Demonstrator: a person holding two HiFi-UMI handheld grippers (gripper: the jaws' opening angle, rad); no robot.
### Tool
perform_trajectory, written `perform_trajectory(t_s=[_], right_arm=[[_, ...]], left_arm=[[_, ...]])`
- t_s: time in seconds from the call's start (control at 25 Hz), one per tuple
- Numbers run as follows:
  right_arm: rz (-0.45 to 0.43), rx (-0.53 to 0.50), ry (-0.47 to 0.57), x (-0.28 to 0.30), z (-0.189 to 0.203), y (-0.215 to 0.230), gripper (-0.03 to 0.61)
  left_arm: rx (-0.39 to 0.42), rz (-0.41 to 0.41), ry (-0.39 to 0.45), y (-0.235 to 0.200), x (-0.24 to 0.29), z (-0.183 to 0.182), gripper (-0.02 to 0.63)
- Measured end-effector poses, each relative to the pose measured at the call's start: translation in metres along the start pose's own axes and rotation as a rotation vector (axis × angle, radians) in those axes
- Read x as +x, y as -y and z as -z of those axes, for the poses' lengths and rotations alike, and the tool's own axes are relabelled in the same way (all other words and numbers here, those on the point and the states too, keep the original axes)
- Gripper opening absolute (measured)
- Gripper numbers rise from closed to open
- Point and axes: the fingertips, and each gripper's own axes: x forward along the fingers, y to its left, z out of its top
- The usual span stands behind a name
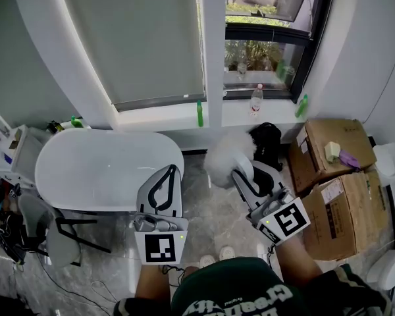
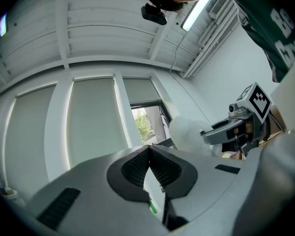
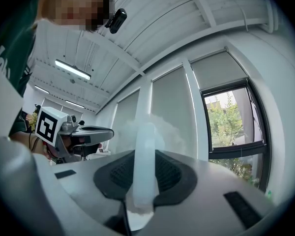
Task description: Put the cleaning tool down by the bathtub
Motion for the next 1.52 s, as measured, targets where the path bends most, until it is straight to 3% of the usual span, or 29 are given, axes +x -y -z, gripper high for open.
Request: perform_trajectory(t_s=[0.36,0.64,1.12,1.52], right_arm=[[0.007,0.007,-0.008,-0.001,0.002,0.005,0.092],[0.012,0.014,-0.012,-0.008,0.004,0.009,0.092],[0.009,0.019,-0.007,-0.024,0.011,0.022,0.092],[0.006,0.026,0.003,-0.046,0.013,0.033,0.094]], left_arm=[[-0.069,-0.016,-0.026,0.000,0.004,0.004,0.009],[-0.025,-0.004,-0.034,0.005,0.006,0.001,0.009],[-0.062,-0.023,-0.028,0.021,0.016,-0.002,0.009],[-0.045,-0.018,-0.028,0.047,0.016,-0.010,0.009]])
